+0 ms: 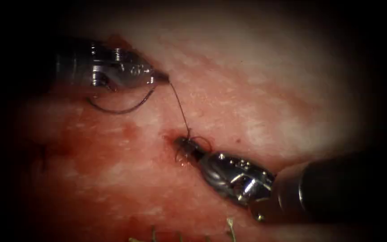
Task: Wound Closure
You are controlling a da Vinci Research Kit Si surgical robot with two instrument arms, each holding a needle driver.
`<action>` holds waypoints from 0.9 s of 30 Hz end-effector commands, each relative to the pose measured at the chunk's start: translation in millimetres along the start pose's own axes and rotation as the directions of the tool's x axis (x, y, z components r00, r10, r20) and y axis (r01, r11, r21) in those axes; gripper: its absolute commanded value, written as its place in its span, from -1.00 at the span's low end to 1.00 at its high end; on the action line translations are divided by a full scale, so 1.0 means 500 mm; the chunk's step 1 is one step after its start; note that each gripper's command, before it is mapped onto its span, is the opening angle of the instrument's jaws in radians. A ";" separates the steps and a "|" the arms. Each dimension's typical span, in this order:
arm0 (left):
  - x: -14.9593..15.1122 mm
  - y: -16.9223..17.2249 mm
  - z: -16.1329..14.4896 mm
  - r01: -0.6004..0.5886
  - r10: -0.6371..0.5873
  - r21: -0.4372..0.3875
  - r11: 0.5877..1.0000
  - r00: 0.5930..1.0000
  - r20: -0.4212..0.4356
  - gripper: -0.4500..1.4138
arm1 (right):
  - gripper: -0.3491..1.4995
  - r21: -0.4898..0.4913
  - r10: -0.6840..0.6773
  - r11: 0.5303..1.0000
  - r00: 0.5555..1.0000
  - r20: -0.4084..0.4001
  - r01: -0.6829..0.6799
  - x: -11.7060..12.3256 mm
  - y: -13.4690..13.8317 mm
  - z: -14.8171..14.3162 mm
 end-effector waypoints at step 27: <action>0.0121 -0.0253 0.0075 0.072 -0.071 0.043 0.997 0.997 -0.020 -1.00 | -1.00 0.002 -0.030 1.000 1.000 0.004 0.030 -0.0062 -0.0072 -0.0044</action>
